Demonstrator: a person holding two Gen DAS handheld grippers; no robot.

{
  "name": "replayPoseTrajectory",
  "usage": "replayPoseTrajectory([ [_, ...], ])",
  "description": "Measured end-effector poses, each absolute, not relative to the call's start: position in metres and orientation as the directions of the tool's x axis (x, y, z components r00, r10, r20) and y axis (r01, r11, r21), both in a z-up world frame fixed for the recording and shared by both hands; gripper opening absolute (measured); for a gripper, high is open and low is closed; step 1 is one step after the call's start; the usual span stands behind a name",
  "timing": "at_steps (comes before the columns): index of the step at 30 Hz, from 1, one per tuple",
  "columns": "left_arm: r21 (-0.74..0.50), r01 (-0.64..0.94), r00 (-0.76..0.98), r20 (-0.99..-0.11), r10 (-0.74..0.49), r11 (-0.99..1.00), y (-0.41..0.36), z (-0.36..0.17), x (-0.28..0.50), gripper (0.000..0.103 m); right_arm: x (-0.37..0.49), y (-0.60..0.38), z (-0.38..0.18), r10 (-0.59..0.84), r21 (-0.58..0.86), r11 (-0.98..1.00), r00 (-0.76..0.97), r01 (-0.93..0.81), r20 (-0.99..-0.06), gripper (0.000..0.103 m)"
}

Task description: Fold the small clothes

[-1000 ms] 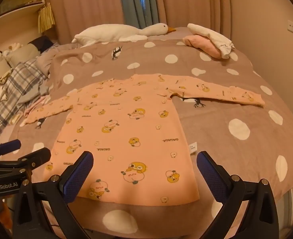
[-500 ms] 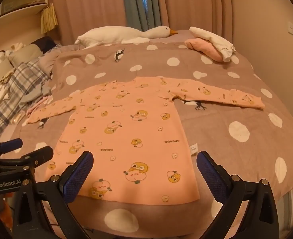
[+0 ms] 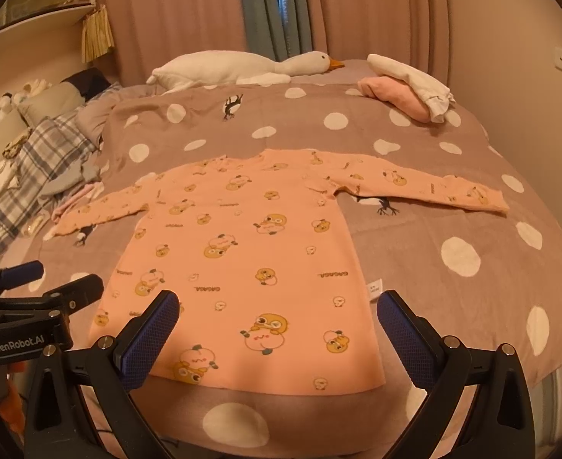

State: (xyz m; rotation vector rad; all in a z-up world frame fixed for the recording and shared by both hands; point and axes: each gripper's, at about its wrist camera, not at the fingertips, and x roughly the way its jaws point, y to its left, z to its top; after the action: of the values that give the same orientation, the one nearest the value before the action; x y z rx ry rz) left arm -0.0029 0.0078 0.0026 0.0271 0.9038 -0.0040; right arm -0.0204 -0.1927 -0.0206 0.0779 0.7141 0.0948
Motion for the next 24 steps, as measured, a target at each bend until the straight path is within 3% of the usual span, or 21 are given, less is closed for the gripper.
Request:
replayPoseTrajectory([
  [24, 0.029, 0.018, 0.622, -0.783, 0.011, 0.999, 0.0067, 0.0013, -0.0019, 0.103, -0.0201, -0.1877, -0.0207, 0.112, 0.099, 0.993, 0.750, -0.062, -0.652, 0.102],
])
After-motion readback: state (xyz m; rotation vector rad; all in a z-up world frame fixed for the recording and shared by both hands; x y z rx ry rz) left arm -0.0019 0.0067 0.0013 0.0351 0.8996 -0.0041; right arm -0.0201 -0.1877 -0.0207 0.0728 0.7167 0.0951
